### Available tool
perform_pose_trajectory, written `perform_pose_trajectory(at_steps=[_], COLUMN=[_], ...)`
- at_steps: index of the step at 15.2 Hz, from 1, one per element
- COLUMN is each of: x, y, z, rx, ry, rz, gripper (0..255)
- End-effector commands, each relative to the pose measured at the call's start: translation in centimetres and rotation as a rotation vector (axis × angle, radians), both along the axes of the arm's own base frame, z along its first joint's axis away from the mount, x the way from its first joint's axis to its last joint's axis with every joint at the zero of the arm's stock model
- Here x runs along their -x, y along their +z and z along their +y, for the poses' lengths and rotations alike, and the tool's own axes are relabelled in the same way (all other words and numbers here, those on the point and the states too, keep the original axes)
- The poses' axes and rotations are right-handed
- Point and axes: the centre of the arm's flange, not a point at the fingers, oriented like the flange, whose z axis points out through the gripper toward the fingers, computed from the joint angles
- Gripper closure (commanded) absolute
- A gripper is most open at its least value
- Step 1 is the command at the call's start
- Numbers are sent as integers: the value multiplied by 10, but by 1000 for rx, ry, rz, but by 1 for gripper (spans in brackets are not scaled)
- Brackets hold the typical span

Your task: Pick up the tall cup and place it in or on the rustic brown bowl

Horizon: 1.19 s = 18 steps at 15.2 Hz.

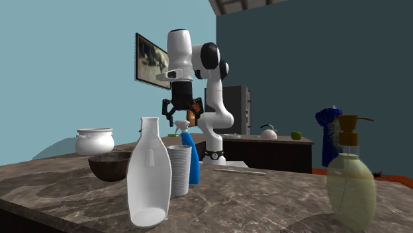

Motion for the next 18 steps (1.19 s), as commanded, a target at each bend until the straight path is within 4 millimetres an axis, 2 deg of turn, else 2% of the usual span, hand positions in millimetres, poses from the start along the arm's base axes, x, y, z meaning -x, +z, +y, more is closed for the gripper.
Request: perform_pose_trajectory(at_steps=[1,6,7,14,18], x=[-20,-67,-70,-63,-63], y=[-15,-59,-62,-101,-101], z=[-18,-57,-60,-55,-55], rx=[-20,-68,-72,-72,-72], ry=[6,20,21,21,21], rz=[19,63,66,66,66], gripper=[0,0,0,0,0])
